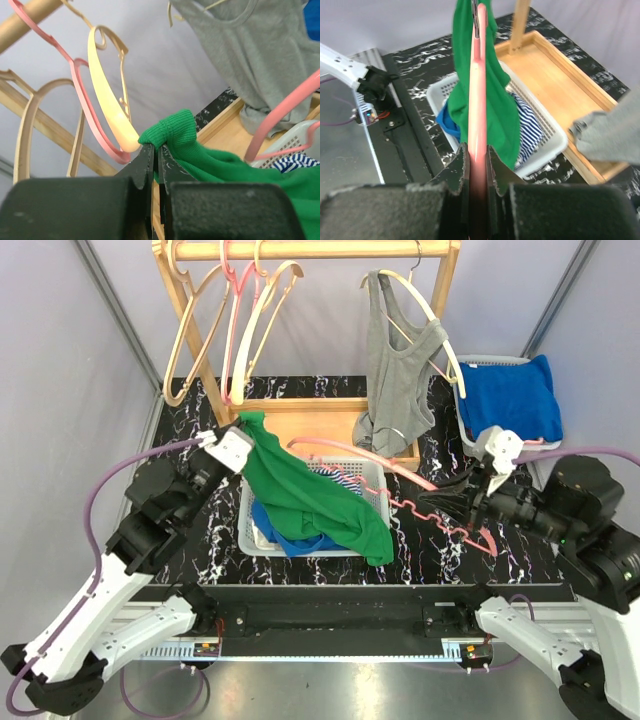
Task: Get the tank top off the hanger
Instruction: Remove the tank top from the hanger, then place the tank top in the bin.
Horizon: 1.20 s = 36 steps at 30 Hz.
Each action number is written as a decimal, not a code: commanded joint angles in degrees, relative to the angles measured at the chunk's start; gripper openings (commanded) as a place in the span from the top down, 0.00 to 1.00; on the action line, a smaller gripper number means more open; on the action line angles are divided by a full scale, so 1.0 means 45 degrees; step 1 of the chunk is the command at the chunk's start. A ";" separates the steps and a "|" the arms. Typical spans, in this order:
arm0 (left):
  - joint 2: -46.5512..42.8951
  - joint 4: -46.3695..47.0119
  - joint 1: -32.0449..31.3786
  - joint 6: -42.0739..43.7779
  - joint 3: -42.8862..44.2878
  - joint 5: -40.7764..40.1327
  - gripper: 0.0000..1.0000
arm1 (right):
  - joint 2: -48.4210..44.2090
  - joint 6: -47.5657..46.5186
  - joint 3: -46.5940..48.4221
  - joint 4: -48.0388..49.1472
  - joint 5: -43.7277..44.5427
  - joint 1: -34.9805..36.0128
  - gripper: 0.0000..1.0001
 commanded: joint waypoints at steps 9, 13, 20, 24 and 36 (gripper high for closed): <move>0.0515 -0.0820 -0.0179 -0.0373 0.0248 0.2571 1.00 | -0.0034 0.1458 0.1323 0.1940 0.6738 0.0017 1.00; 0.0886 -0.1798 -0.0511 -0.0355 -0.0454 0.3144 1.00 | 0.1020 0.2006 0.1870 0.2002 0.7265 -0.0002 1.00; 0.2017 -0.2560 -0.0902 0.0444 -0.2075 0.4003 1.00 | 0.2037 0.2767 0.2085 0.2509 0.6857 0.0017 1.00; 0.2604 -0.2796 -0.1117 0.1129 -0.2896 0.4296 1.00 | 0.2564 0.3002 0.2222 0.2860 0.6350 0.0018 1.00; 0.2781 -0.1061 -0.1254 0.0505 -0.5883 0.4180 1.00 | 0.5434 0.3139 0.3412 0.4130 0.6154 -0.0002 1.00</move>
